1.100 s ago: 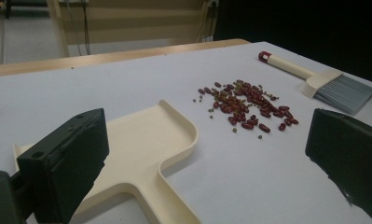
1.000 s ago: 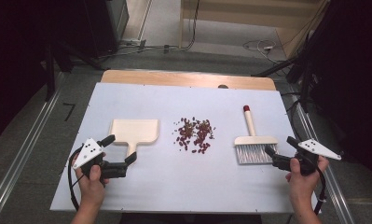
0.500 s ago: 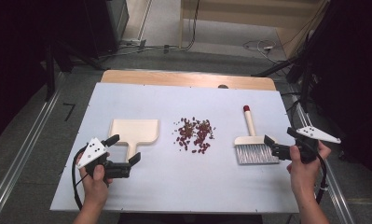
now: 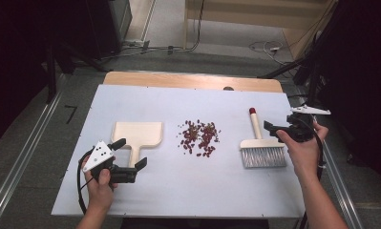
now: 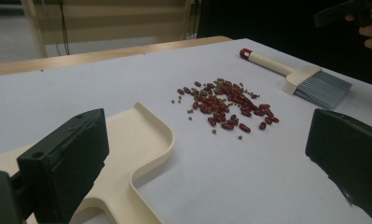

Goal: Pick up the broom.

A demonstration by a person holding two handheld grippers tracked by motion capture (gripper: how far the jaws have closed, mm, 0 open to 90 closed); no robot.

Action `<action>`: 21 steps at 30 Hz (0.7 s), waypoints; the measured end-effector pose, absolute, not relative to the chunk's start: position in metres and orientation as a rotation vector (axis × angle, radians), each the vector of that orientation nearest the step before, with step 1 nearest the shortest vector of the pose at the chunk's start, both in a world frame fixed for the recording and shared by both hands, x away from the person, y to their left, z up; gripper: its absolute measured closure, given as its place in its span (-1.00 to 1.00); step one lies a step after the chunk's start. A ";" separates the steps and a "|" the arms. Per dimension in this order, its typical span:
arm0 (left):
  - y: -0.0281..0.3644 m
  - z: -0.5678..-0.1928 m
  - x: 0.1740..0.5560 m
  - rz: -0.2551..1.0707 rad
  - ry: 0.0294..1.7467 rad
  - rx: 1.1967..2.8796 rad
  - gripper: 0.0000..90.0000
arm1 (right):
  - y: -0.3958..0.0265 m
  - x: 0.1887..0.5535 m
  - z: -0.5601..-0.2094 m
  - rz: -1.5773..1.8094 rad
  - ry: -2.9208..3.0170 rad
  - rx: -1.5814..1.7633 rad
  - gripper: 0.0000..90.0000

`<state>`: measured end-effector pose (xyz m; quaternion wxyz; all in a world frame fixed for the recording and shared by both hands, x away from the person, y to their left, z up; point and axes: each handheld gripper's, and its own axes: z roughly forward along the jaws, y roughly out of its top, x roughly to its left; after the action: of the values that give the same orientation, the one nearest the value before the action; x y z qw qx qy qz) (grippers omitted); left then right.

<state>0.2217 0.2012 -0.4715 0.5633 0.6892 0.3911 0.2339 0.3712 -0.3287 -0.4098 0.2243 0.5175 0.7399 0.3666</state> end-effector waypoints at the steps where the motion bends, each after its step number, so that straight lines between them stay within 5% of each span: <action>1: 0.201 -0.472 0.222 0.551 0.921 1.622 -1.00 | -0.328 0.376 -0.411 1.008 2.060 1.434 -0.87; 15: 0.200 -0.473 0.223 0.535 0.916 1.633 -1.00 | -0.313 0.421 -0.437 0.702 2.184 1.581 -0.50; 21: 0.200 -0.473 0.224 0.533 0.912 1.637 -1.00 | -0.315 0.431 -0.451 0.593 2.188 1.642 -0.17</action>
<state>0.2238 0.1997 -0.4733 0.5620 0.6949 0.3872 0.2263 0.4306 -0.3152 -0.4507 0.1704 0.5779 0.7703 0.2089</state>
